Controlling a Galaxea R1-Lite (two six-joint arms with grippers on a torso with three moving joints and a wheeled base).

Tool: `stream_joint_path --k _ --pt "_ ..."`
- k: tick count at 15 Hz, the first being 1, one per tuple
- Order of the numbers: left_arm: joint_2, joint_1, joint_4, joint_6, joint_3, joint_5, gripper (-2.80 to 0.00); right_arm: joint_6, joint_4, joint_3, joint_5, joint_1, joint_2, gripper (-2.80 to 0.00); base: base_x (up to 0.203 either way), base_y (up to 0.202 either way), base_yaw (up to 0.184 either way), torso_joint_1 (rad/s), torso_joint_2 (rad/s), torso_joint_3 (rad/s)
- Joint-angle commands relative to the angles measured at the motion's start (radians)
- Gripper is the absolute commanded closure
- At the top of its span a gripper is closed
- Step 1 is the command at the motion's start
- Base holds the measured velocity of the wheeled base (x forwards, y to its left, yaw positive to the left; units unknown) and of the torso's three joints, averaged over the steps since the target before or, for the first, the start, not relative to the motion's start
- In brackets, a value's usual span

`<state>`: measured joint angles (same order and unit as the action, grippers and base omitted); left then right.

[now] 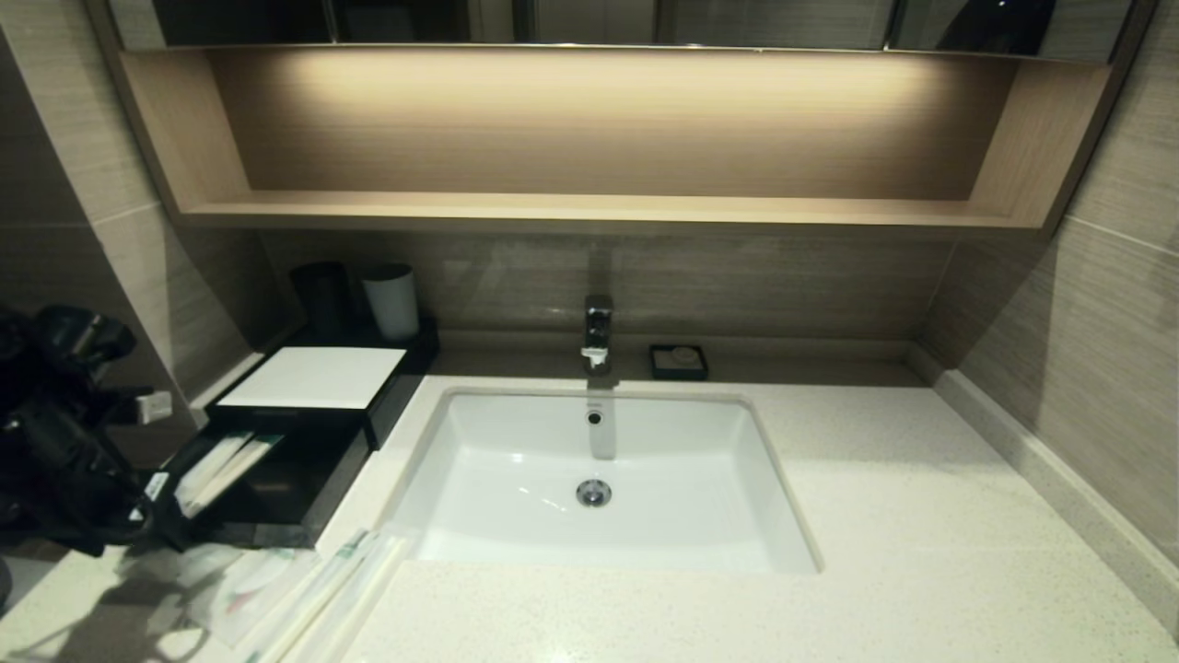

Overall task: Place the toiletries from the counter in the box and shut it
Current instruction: Pick up the bathroom toiletry

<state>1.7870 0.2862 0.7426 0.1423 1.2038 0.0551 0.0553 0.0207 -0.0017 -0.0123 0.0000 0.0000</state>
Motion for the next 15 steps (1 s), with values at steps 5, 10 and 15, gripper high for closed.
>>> stream_joint_path --k 5,10,15 --pt "0.089 0.002 0.006 -0.001 0.005 0.002 -2.80 0.000 0.001 0.000 0.000 0.000 0.000 0.00 0.000 0.000 0.000 0.000 0.00 0.000" --pt "0.099 0.002 0.005 0.000 -0.001 0.004 -2.80 0.000 0.001 0.000 0.000 0.001 0.000 0.00 0.000 0.000 0.000 0.000 0.00 0.000" --pt "0.138 0.002 -0.020 0.000 -0.007 0.003 -2.80 0.000 0.001 0.000 0.000 0.001 0.001 0.00 0.000 0.000 0.000 0.000 0.00 0.000"
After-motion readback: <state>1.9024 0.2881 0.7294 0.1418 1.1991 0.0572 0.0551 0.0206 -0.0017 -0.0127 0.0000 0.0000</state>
